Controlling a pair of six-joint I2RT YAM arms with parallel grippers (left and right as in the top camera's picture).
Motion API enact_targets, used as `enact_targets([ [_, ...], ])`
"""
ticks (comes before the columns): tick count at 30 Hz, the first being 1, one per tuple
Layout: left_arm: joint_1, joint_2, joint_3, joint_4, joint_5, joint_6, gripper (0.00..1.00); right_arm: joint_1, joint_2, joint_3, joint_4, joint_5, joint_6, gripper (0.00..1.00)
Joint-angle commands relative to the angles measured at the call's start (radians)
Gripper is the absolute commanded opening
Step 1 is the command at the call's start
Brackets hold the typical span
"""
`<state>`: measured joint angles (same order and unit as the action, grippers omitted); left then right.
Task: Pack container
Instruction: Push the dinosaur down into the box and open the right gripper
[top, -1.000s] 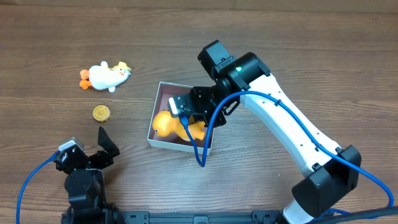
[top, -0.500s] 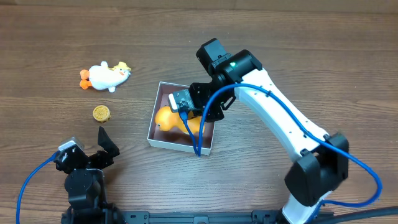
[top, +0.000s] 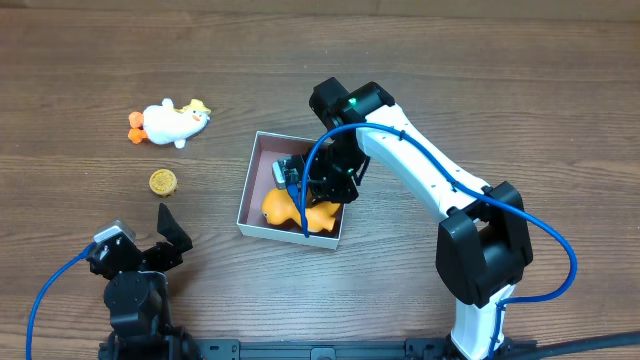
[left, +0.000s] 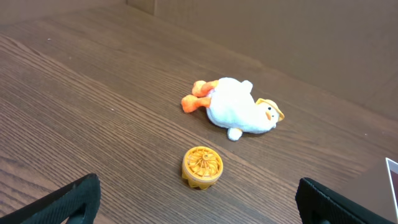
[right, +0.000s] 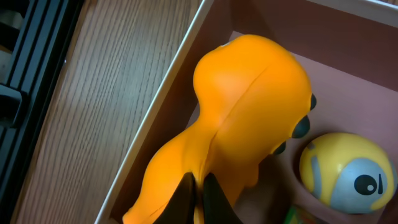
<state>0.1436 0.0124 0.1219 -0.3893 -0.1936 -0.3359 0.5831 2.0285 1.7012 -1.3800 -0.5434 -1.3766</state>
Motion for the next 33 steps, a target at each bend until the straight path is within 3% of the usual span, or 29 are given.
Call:
enact_targets([
  [1,-0.003,-0.004,-0.008,0.005,0.011,0.022,1.0,-0.002,-0.002,-0.001,-0.014,-0.026,-0.012,0.04],
  [17,-0.003,-0.004,-0.008,0.005,0.011,0.022,1.0,-0.001,-0.001,-0.135,0.01,-0.038,-0.008,0.04],
  [18,-0.003,-0.004,-0.008,0.005,0.011,0.022,1.0,-0.001,-0.001,-0.135,0.01,-0.038,-0.007,0.11],
  [19,-0.003,-0.004,-0.008,0.005,0.011,0.022,1.0,-0.001,-0.001,-0.135,0.011,-0.038,-0.007,0.29],
  [20,-0.003,-0.004,-0.008,0.005,0.011,0.022,1.0,-0.001,-0.001,-0.135,0.014,-0.038,-0.008,1.0],
  [33,-0.003,-0.004,-0.008,0.005,0.011,0.022,1.0,-0.001,-0.001,-0.135,0.041,-0.042,-0.007,1.0],
])
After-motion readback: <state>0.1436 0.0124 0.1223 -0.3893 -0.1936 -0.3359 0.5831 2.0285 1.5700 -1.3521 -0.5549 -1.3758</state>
